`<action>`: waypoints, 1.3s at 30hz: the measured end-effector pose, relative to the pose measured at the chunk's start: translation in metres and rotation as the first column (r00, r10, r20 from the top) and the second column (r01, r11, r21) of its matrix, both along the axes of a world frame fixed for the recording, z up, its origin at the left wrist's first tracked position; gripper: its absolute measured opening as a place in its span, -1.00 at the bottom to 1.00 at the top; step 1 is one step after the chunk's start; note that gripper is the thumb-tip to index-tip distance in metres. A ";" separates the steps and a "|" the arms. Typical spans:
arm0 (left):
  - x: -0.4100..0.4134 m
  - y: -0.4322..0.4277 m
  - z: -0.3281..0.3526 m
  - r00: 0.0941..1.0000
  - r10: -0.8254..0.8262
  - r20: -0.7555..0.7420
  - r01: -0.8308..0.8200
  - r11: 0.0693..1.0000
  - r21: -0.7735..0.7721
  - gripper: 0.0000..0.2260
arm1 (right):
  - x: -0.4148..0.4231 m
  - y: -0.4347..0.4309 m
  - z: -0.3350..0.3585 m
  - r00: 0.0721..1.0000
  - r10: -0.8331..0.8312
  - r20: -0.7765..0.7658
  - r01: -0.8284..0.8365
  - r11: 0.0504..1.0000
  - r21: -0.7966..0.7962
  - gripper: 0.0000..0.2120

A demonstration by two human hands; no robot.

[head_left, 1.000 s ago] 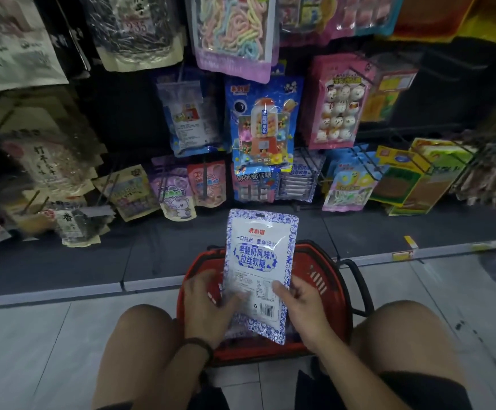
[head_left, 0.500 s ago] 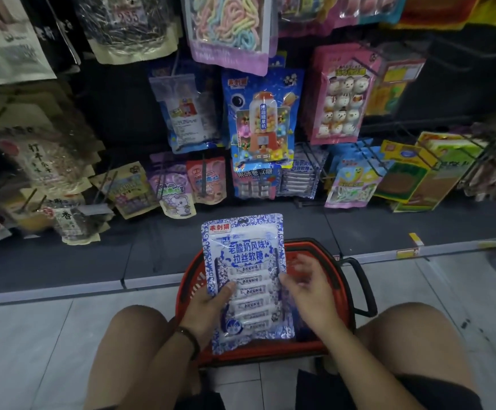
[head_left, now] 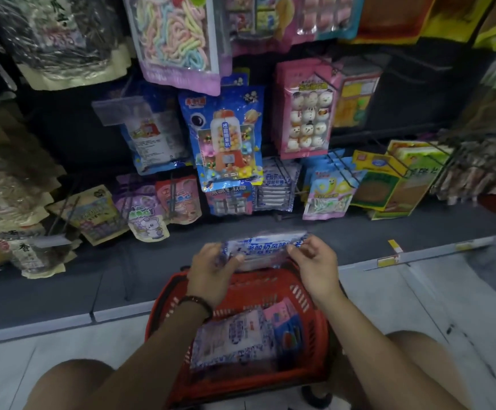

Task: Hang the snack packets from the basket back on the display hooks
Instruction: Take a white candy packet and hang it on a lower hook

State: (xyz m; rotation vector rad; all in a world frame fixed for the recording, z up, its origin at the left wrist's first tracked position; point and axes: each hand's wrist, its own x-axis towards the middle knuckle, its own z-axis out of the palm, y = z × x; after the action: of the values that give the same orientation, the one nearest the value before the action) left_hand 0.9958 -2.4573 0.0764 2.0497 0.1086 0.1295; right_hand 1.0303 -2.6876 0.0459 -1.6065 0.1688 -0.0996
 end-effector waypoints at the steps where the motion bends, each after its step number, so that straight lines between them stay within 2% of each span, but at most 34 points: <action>1: 0.011 -0.009 -0.003 0.999 0.035 0.034 -0.037 0.997 0.060 -0.66 | 0.007 -0.008 -0.002 0.999 -0.036 0.007 0.036 0.999 -0.039 -0.75; 3: 0.028 -0.026 -0.009 0.994 0.105 0.039 -0.108 0.990 0.091 -0.65 | 0.021 -0.021 -0.005 0.997 -0.075 0.012 0.076 0.990 -0.118 -0.72; 5: 0.047 -0.044 -0.017 0.988 0.150 -0.026 -0.149 0.988 0.049 -0.73 | 0.041 -0.034 -0.013 0.995 -0.098 -0.014 0.095 0.985 -0.144 -0.75; 8: 0.078 -0.065 -0.032 0.985 0.130 -0.116 -0.138 0.988 -0.068 -0.87 | 0.073 -0.048 -0.024 0.995 -0.089 -0.034 0.084 0.989 -0.118 -0.66; 11: 0.107 -0.084 -0.044 0.985 0.060 -0.164 -0.090 0.979 -0.181 -0.94 | 0.104 -0.056 -0.038 0.991 -0.090 -0.104 0.083 0.994 -0.070 -0.75; 12: 0.116 -0.089 -0.048 0.982 0.052 -0.184 -0.089 0.975 -0.202 -0.93 | 0.112 -0.058 -0.041 0.990 -0.077 -0.122 0.074 0.997 -0.029 -0.82; 13: 0.126 -0.092 -0.052 0.976 0.049 -0.214 -0.096 0.972 -0.213 -0.81 | 0.120 -0.060 -0.044 0.988 -0.062 -0.144 0.063 0.998 0.004 -0.93; 15: 0.144 -0.098 -0.063 0.959 0.044 -0.280 -0.122 0.956 -0.267 -0.65 | 0.136 -0.061 -0.053 0.974 -0.062 -0.219 0.072 0.997 0.037 -0.71; 19: 0.175 -0.114 -0.081 0.939 0.081 -0.335 -0.207 0.909 -0.361 -0.79 | 0.157 -0.064 -0.078 0.977 -0.106 -0.184 0.111 0.994 0.016 -0.78; 24: 0.199 -0.124 -0.102 0.933 0.151 -0.326 -0.273 0.887 -0.372 -0.76 | 0.182 -0.068 -0.085 0.980 -0.132 -0.150 0.132 0.991 -0.010 -0.78; 26: 0.204 -0.130 -0.106 0.933 0.153 -0.325 -0.273 0.890 -0.365 -0.78 | 0.186 -0.071 -0.089 0.974 -0.152 -0.166 0.154 0.988 -0.002 -0.88; 27: 0.205 -0.133 -0.106 0.932 0.157 -0.328 -0.278 0.889 -0.365 -0.80 | 0.187 -0.072 -0.090 0.971 -0.161 -0.178 0.163 0.987 0.000 -0.81; 29: 0.209 -0.136 -0.107 0.929 0.171 -0.329 -0.295 0.879 -0.374 -0.77 | 0.188 -0.074 -0.089 0.967 -0.192 -0.168 0.188 0.981 -0.039 -0.49; 30: 0.211 -0.136 -0.108 0.927 0.180 -0.330 -0.303 0.878 -0.370 -0.73 | 0.190 -0.075 -0.089 0.967 -0.200 -0.156 0.191 0.979 -0.071 -0.40; 32: 0.214 -0.136 -0.107 0.922 0.202 -0.331 -0.319 0.881 -0.349 -0.68 | 0.192 -0.074 -0.086 0.973 -0.179 -0.147 0.163 0.980 -0.114 -0.34; 37: 0.215 -0.138 -0.104 0.928 0.186 -0.322 -0.296 0.894 -0.336 -0.81 | 0.196 -0.073 -0.086 0.963 -0.207 -0.170 0.191 0.976 -0.106 -0.36; 39: 0.216 -0.139 -0.106 0.927 0.180 -0.330 -0.294 0.894 -0.338 -0.76 | 0.199 -0.074 -0.086 0.962 -0.203 -0.185 0.179 0.974 -0.135 -0.34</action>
State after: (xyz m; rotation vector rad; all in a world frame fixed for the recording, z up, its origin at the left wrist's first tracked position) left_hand 1.2120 -2.5960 -0.0297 1.6433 0.5330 -0.0419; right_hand 1.2292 -2.7615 -0.0403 -1.7136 0.4814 -0.0999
